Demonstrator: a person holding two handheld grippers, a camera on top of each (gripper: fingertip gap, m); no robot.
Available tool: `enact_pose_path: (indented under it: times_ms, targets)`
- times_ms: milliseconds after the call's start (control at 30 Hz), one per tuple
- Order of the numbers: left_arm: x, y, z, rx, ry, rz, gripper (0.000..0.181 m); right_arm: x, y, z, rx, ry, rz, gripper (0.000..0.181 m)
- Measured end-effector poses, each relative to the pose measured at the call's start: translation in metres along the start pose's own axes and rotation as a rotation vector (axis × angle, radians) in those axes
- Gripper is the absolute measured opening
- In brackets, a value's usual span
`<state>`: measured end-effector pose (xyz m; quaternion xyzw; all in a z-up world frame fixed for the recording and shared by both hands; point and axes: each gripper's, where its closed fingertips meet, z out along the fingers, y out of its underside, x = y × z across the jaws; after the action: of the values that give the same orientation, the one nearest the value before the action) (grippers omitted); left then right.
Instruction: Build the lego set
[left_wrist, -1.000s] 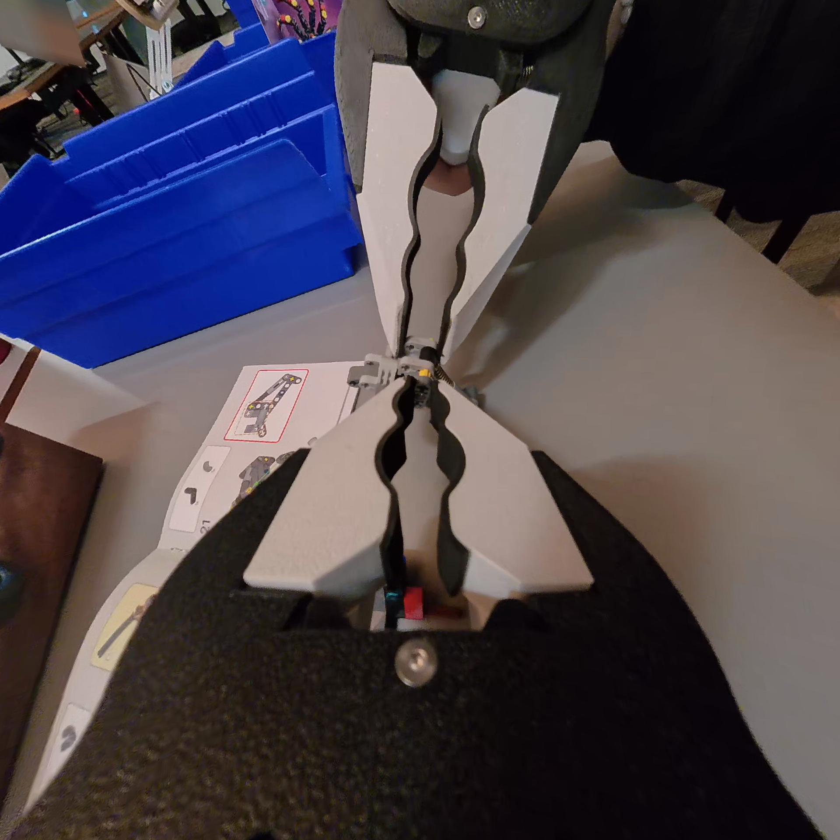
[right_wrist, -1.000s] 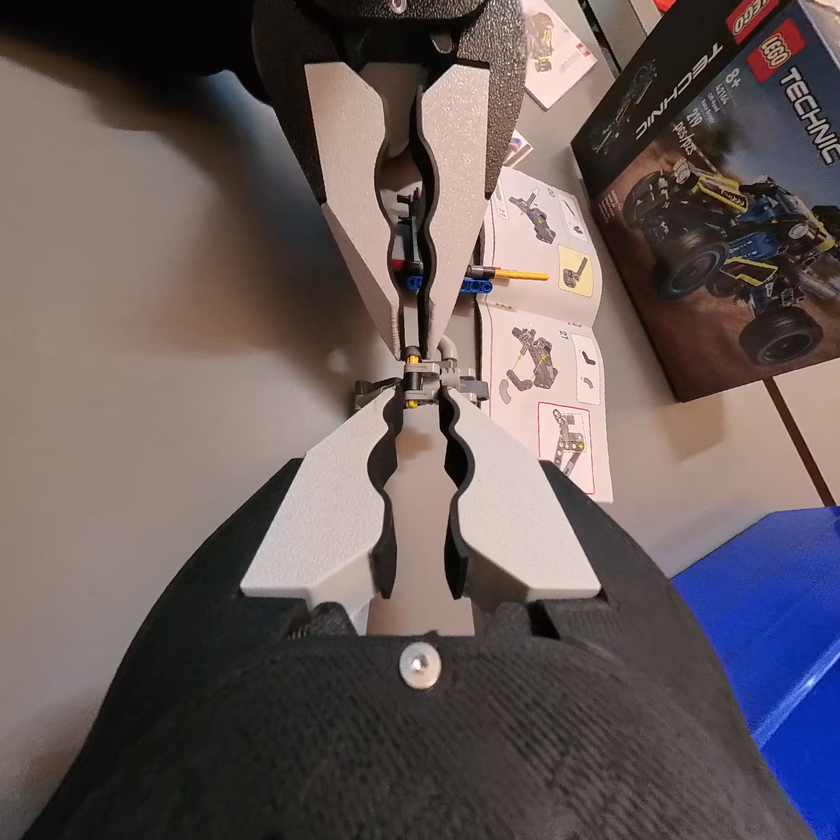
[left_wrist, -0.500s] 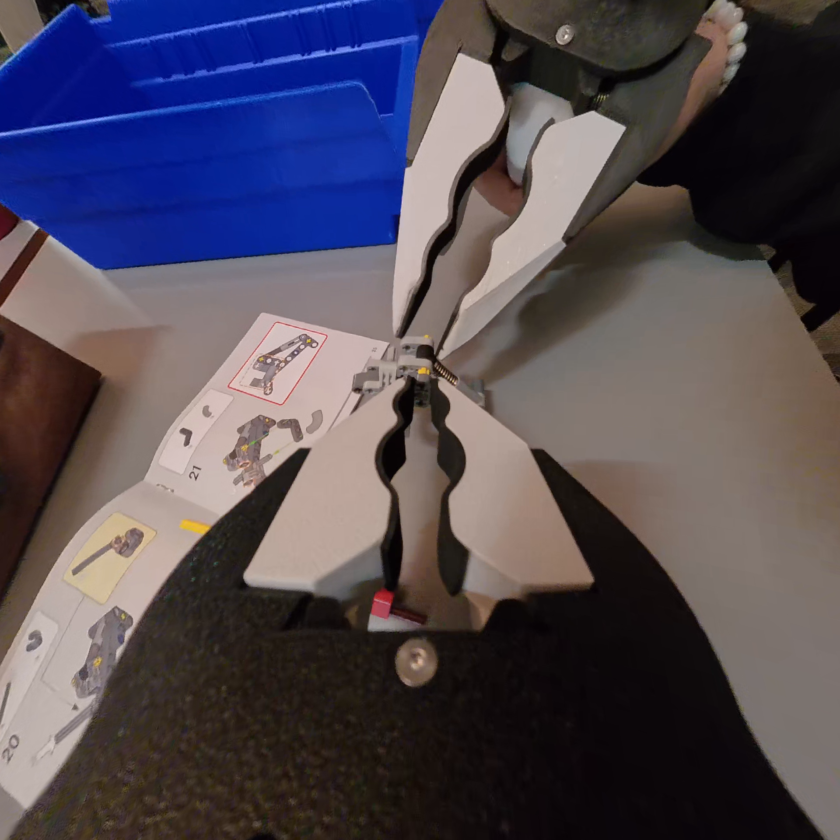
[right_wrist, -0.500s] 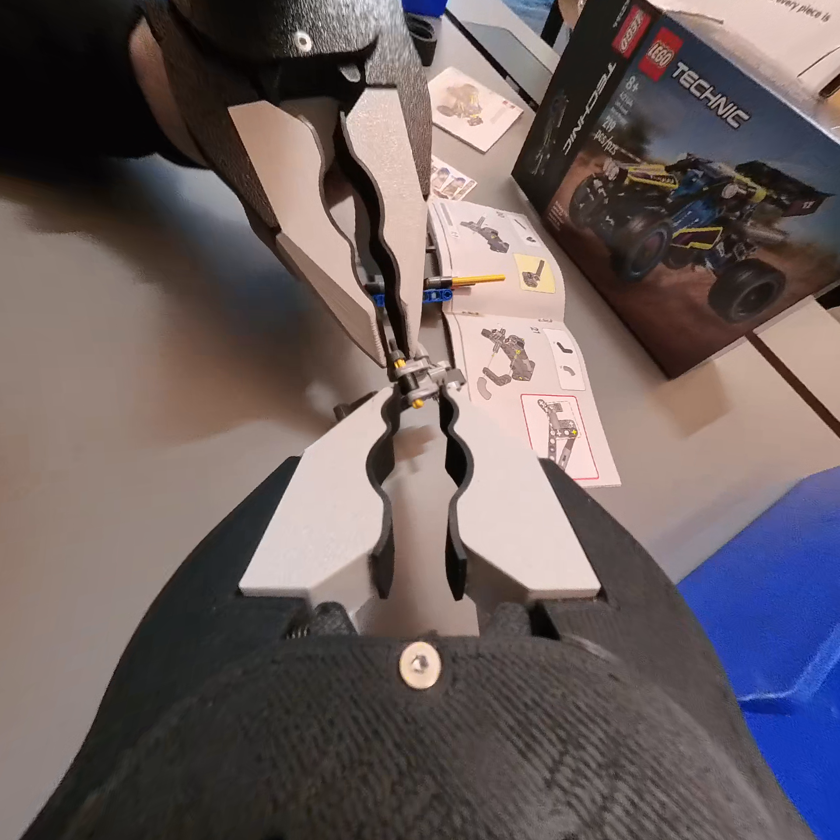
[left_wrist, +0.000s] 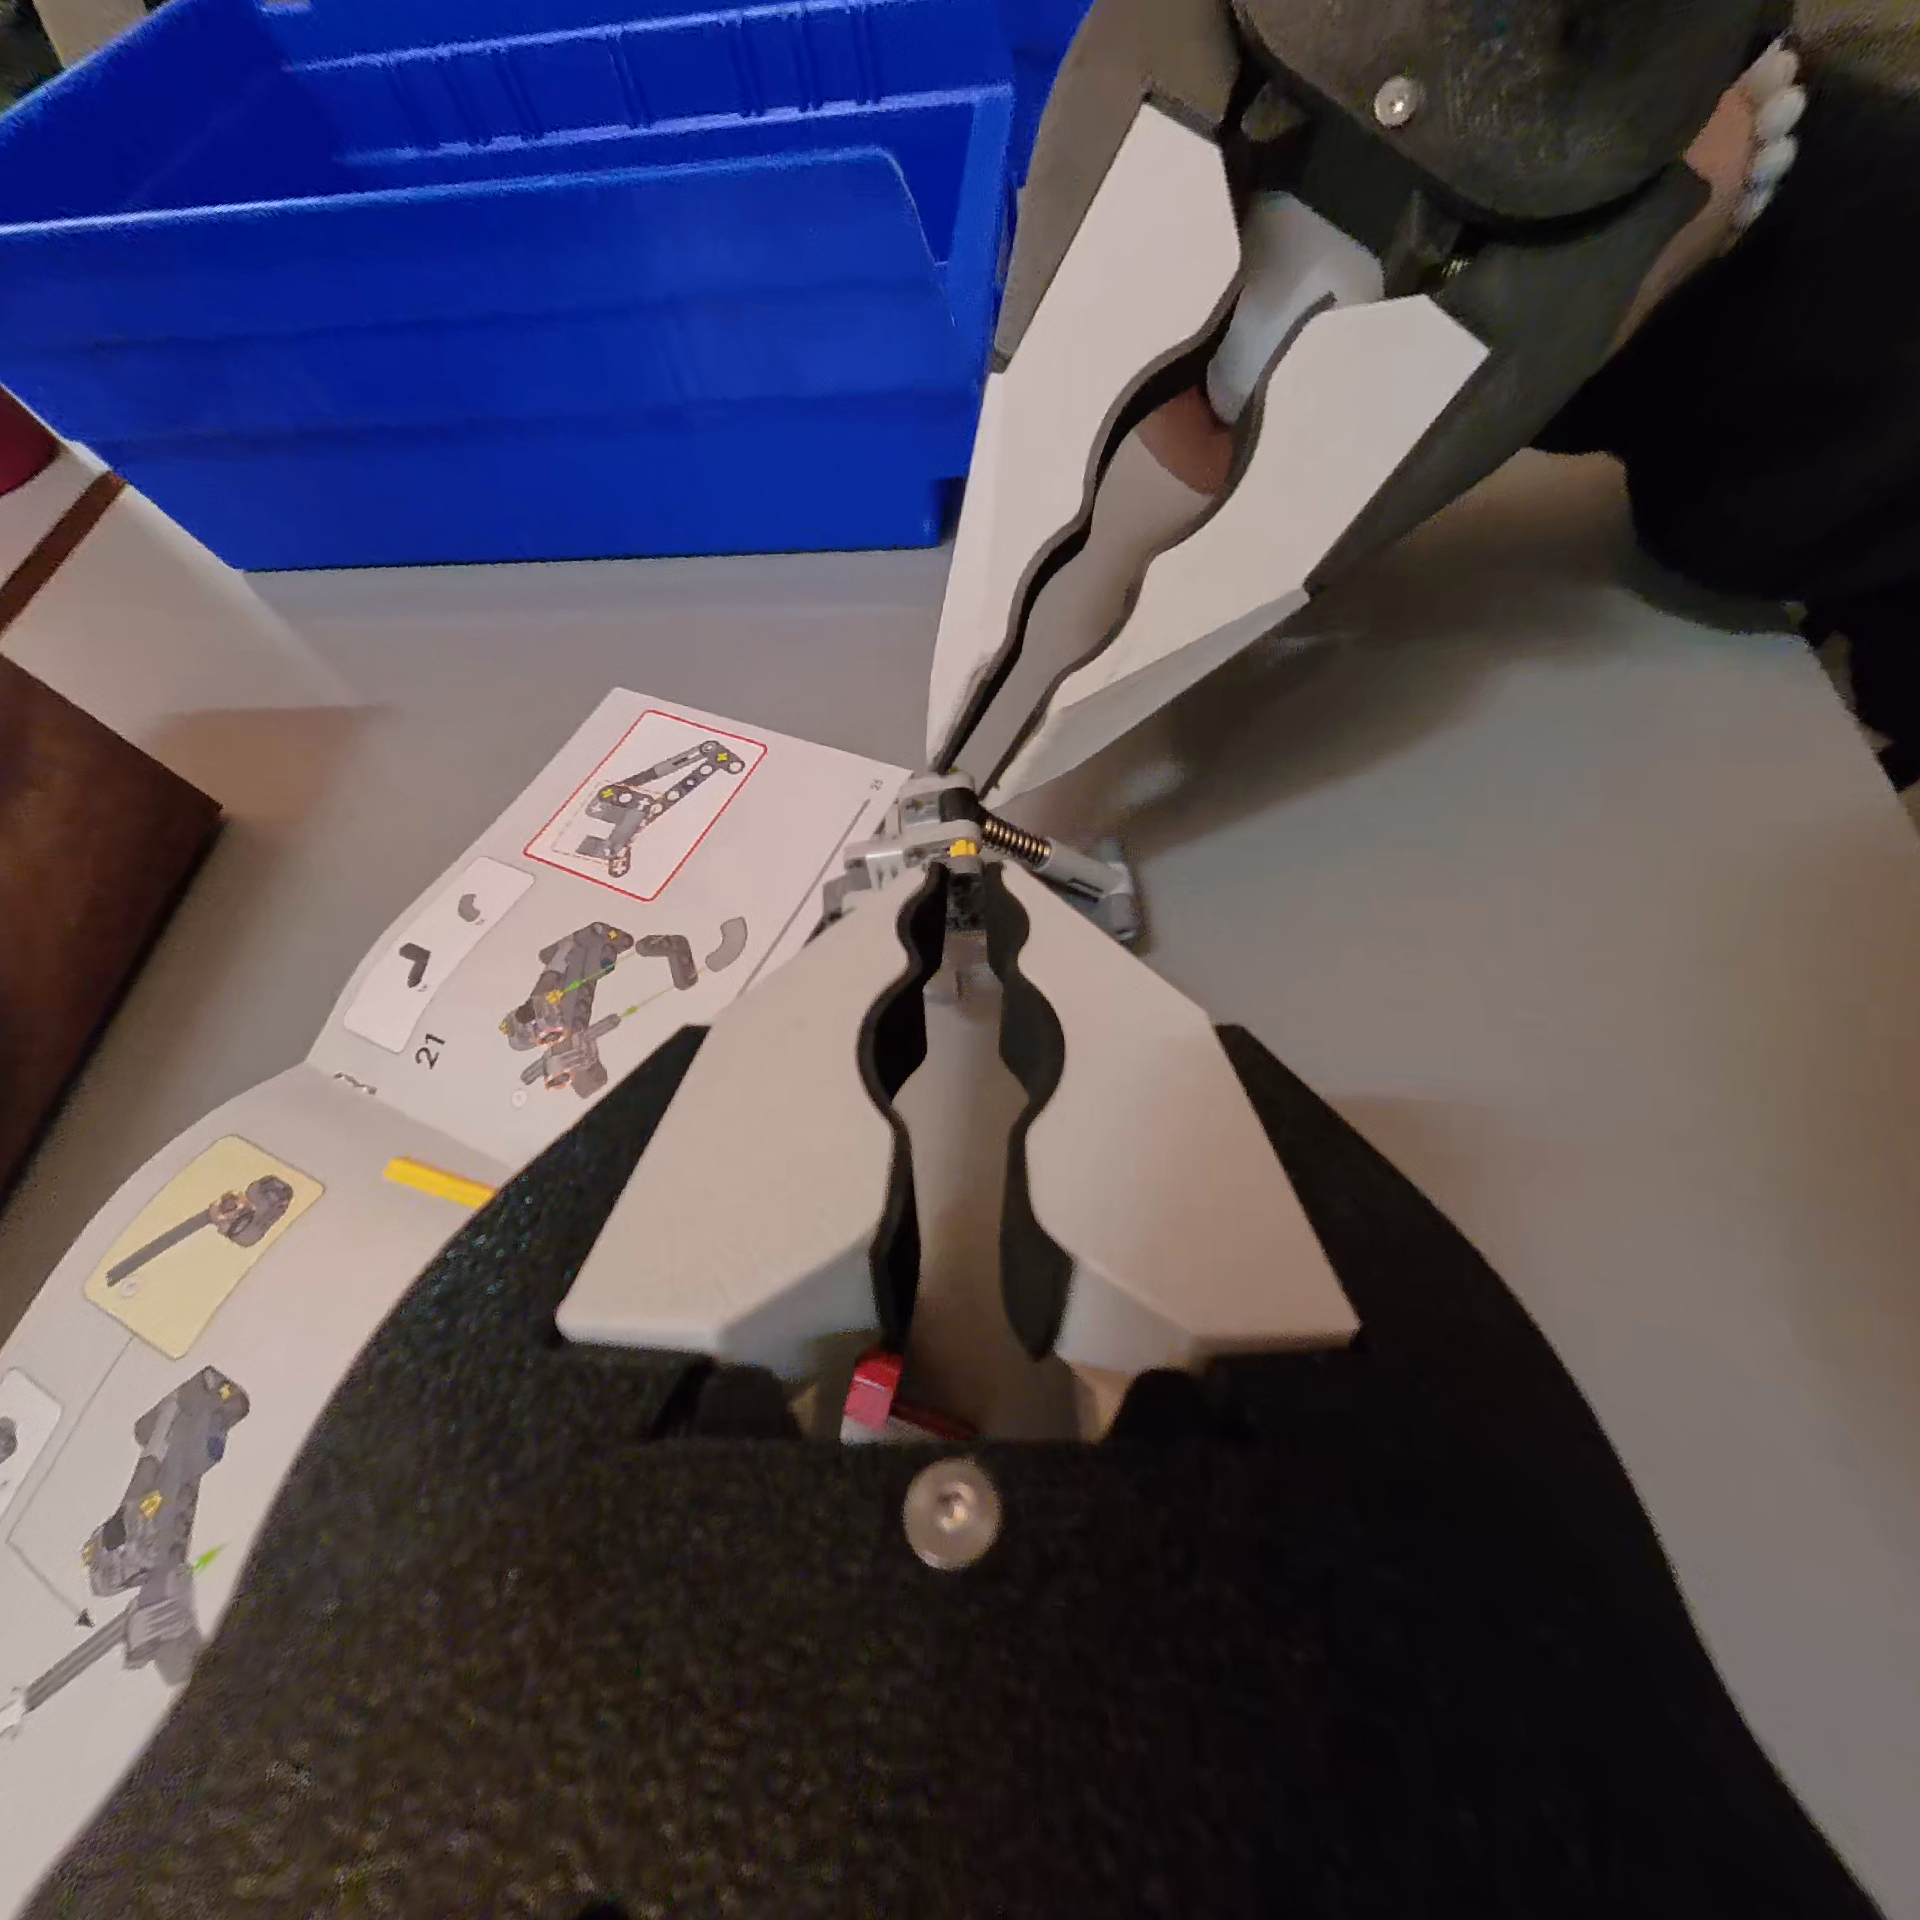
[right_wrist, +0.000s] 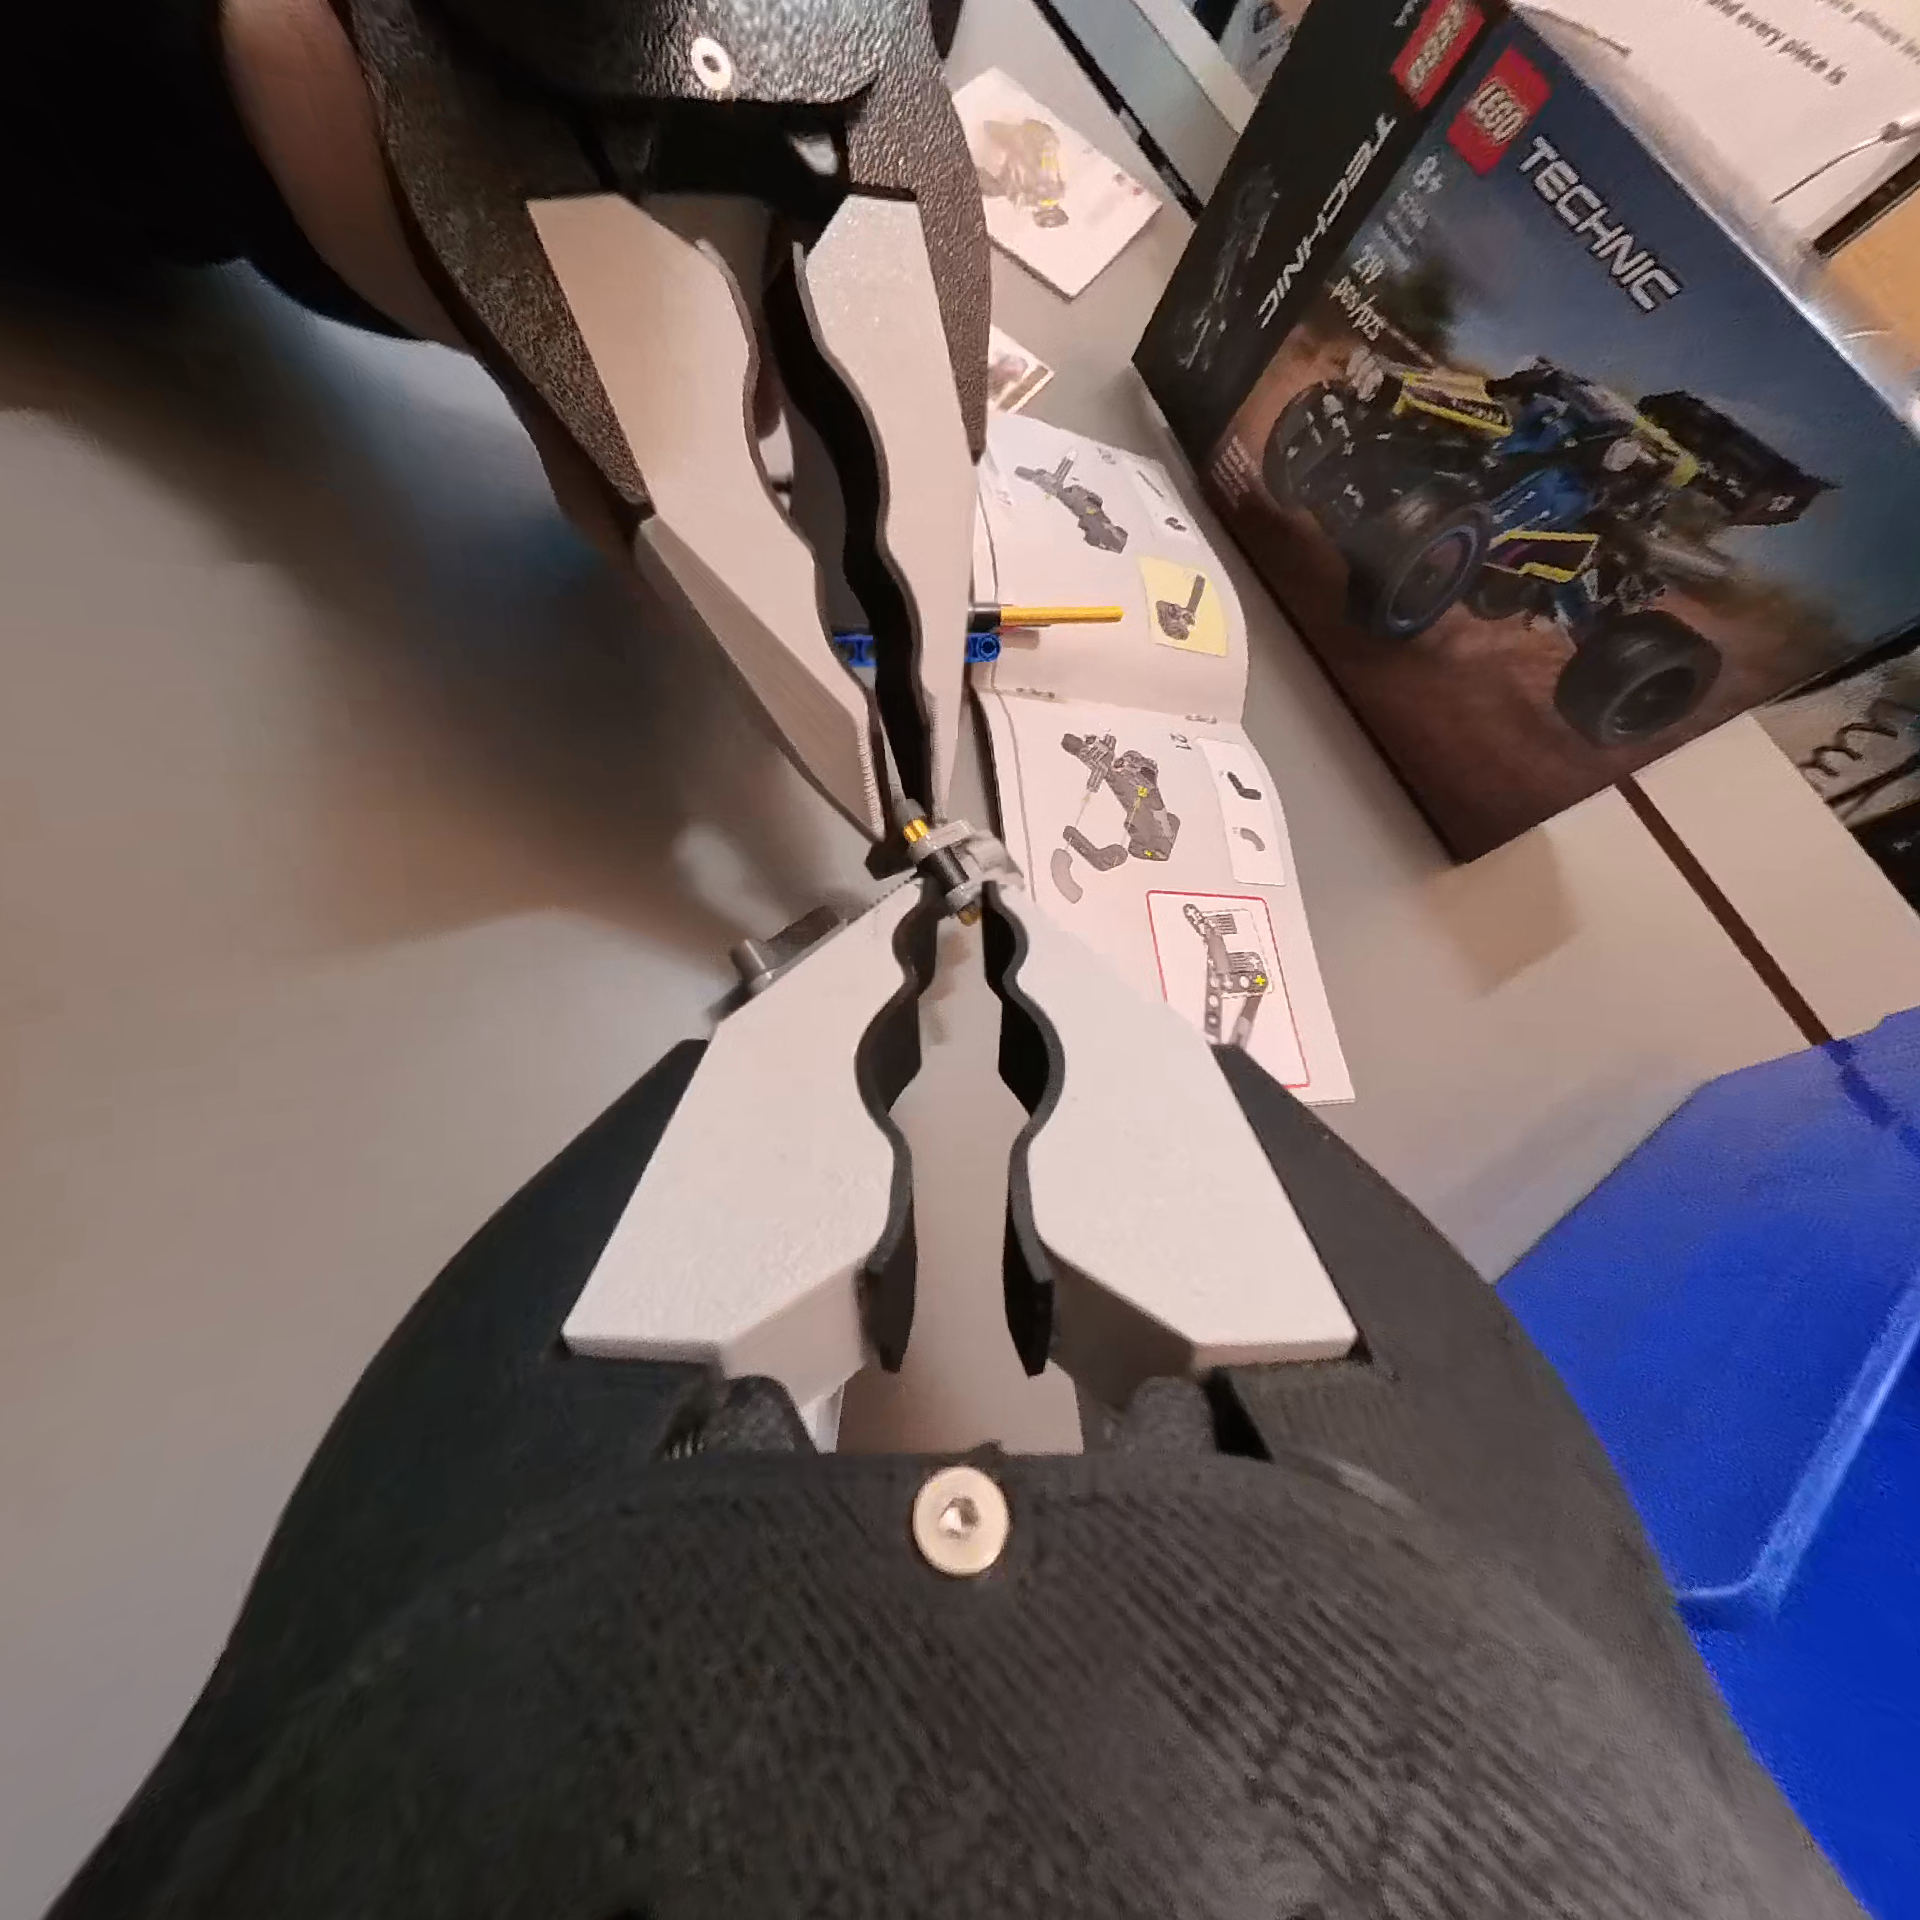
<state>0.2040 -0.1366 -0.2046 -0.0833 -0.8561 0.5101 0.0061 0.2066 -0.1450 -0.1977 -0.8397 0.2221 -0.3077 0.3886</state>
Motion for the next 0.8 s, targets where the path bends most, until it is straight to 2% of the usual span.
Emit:
enact_pose_path:
  times_ms: [133,300,400,633,800]
  targets:
    - [-0.002,-0.002,-0.001,0.027,0.003,-0.033,0.004,-0.005,-0.014,-0.005,0.109,-0.082,0.176,0.015]
    - [-0.002,-0.002,0.001,0.044,0.004,-0.037,0.004,0.004,0.007,0.001,-0.023,-0.014,0.266,0.024]
    - [-0.001,-0.002,0.000,0.061,0.014,-0.026,0.004,0.001,0.000,0.001,0.024,-0.040,0.306,0.013]
    - [-0.002,-0.002,0.000,0.076,0.009,0.003,0.004,-0.002,0.001,0.005,0.016,-0.026,0.346,0.018]
    - [-0.001,-0.003,-0.001,0.083,0.010,0.006,0.004,-0.001,0.000,0.001,0.021,0.034,0.393,0.013]
